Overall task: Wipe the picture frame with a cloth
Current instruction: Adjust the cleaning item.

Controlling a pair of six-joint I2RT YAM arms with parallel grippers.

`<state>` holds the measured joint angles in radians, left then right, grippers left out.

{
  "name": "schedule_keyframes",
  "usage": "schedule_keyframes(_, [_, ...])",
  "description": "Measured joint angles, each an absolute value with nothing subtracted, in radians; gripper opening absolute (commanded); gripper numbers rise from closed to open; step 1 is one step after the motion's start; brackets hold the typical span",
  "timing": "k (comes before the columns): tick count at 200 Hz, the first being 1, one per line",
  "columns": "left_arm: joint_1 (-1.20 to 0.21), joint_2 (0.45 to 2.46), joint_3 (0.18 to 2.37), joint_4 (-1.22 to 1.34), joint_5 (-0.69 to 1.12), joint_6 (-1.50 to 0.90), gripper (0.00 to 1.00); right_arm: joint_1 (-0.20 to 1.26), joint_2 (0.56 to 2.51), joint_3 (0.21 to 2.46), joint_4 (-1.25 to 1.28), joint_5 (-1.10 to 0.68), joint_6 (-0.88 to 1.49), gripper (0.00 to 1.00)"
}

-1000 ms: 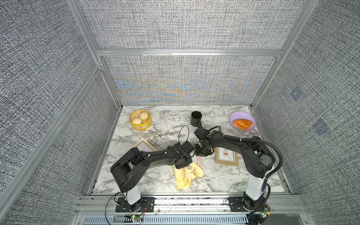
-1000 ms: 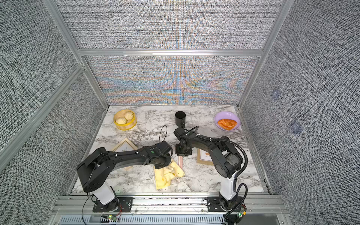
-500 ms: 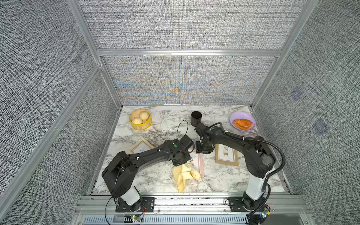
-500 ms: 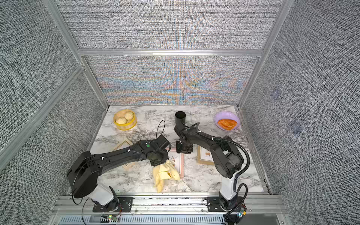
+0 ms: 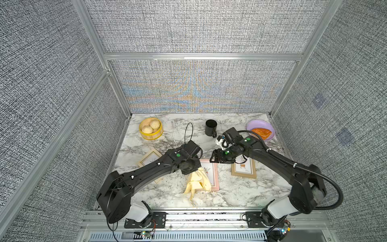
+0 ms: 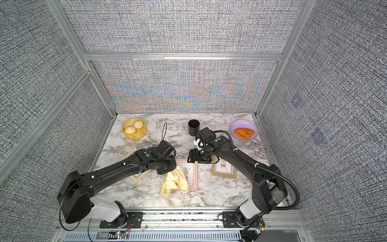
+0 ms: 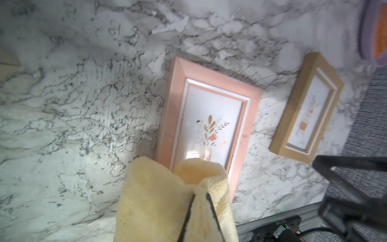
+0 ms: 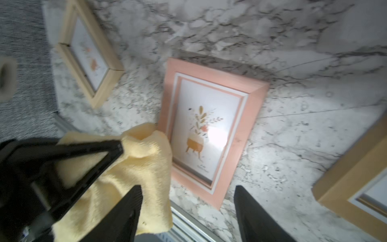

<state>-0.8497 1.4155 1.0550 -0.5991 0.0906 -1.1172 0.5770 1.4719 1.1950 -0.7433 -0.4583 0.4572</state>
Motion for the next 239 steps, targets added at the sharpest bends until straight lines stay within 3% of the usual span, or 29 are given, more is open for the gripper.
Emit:
schedule_keyframes(57, [-0.837, 1.374, 1.089, -0.460, 0.137, -1.096, 0.00, 0.604, 1.303, 1.191, -0.659, -0.658, 0.443, 0.86])
schedule_keyframes(127, [-0.834, 1.386, 1.120, -0.349, 0.159, -1.118, 0.00, 0.655, 1.295, 1.143, -0.611, -0.650, 0.451, 0.99])
schedule_keyframes(239, [-0.837, 1.351, 1.046, -0.182, 0.213, -1.258, 0.00, 0.676, 1.316, 1.060, -0.404, -0.583, 0.535, 0.99])
